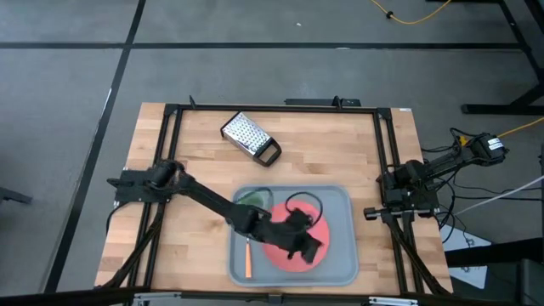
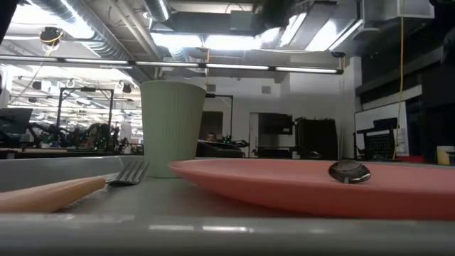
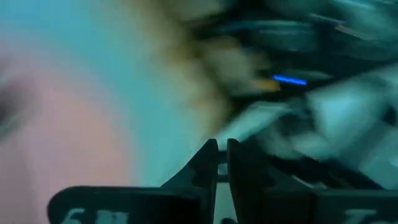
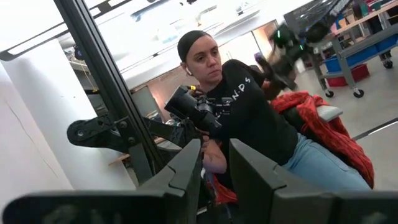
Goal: Pick and place plate/cup/fork/spoon on tray
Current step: Put the spoon on the serving tray to the right of the plate
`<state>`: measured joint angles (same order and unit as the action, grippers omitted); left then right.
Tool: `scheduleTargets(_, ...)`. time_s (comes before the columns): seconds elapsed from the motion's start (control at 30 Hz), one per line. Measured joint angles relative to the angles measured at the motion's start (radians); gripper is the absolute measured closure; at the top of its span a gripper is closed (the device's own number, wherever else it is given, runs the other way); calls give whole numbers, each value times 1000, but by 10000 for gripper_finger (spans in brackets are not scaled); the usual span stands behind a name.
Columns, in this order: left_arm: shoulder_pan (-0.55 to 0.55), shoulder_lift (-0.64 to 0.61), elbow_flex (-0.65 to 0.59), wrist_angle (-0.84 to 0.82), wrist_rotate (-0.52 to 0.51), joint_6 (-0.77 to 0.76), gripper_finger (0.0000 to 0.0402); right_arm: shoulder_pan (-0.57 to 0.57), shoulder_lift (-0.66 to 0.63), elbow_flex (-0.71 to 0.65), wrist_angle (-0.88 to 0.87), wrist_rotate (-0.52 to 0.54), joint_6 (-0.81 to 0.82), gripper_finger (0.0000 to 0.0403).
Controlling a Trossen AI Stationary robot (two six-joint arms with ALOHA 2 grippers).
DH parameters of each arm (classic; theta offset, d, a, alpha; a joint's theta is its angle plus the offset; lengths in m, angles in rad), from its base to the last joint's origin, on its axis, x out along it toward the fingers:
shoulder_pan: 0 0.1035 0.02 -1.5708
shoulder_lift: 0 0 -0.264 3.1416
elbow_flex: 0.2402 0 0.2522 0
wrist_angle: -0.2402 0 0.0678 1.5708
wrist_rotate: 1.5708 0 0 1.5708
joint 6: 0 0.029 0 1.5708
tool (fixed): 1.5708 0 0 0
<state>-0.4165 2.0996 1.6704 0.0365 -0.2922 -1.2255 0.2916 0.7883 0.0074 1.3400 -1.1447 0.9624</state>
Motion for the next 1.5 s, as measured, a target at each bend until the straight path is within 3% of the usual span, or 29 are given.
scheduleTargets(0.07, -9, -61, 3, 102, 72, 329, 377, 0, 1, 0, 0, 6, -26, 315)
scheduleTargets(0.17, -22, -173, 3, 35, 213, 785, 378, 0, 1, 0, -4, 46, -71, 315)
scheduleTargets(0.23, -35, -269, 2, -140, 209, 915, 376, 0, 1, 0, -11, 87, -89, 315)
scheduleTargets(0.37, -41, -473, -9, -494, 74, 1052, 371, 0, 2, 0, -25, 176, -136, 315)
scheduleTargets(0.47, -10, -623, -102, -613, 136, 1153, 369, 0, 1, 0, -32, 218, -203, 315)
scheduleTargets(0.57, 58, -801, -330, -584, 231, 1171, 369, 0, 2, 0, -35, 240, -310, 315)
scheduleTargets(0.8, 172, -1200, -954, -243, 201, 1068, 376, 0, 1, -1, -40, 289, -416, 315)
scheduleTargets(1.03, 159, -1553, -1401, 86, 157, 1122, 370, -2, 1, 0, -80, 387, -452, 315)
scheduleTargets(1.2, 159, -1717, -1599, 188, 151, 1097, 370, -3, 1, 0, -97, 498, -461, 315)
scheduleTargets(1.33, 159, -1799, -1661, 201, 148, 1080, 374, -30, 1, 0, -128, 590, -517, 315)
scheduleTargets(1.5, 159, -1827, -1659, 197, 144, 1102, 375, -105, 3, 87, -472, 802, -520, 315)
